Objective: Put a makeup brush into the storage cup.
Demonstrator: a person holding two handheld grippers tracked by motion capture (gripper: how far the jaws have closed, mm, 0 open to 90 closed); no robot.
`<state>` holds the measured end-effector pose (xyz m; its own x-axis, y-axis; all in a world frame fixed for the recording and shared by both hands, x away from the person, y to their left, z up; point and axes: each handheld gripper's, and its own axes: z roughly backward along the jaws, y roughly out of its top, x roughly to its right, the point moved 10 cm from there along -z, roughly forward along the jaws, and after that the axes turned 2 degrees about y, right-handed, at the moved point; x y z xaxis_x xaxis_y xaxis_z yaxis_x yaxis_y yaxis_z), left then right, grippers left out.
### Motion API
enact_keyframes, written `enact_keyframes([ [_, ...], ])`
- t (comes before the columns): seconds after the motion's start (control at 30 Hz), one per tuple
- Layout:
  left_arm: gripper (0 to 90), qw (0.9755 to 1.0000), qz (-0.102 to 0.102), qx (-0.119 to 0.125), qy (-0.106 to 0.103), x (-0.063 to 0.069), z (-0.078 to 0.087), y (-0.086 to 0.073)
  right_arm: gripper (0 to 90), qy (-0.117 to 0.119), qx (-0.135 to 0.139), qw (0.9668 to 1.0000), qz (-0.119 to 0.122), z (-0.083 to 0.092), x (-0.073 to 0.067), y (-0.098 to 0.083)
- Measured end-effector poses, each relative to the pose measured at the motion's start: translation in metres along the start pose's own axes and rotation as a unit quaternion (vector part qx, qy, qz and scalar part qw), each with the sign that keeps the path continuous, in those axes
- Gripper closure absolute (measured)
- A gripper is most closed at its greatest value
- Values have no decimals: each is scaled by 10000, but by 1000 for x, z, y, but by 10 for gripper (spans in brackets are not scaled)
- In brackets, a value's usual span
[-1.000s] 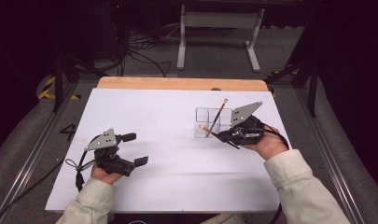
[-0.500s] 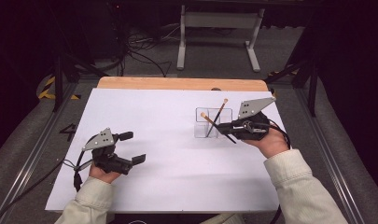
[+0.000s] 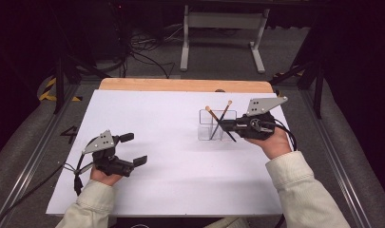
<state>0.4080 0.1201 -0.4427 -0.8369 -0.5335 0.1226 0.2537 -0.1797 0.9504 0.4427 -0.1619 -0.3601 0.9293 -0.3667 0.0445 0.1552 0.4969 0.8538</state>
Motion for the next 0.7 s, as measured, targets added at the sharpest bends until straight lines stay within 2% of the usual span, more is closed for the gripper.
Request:
enact_keyframes([
  [0.13,0,10000,-16,10,23,-1,0,0,834,-57,143,9999,-69,-1,1,2],
  [0.3,0,10000,11,24,13,-1,1,0,833,-158,531,9983,-199,0,6,6],
  [0.53,0,10000,11,26,16,-1,2,0,833,-326,809,9961,-135,1,10,13],
  [0.7,0,10000,-6,42,22,-2,2,1,833,-495,1065,9930,-122,3,14,17],
])
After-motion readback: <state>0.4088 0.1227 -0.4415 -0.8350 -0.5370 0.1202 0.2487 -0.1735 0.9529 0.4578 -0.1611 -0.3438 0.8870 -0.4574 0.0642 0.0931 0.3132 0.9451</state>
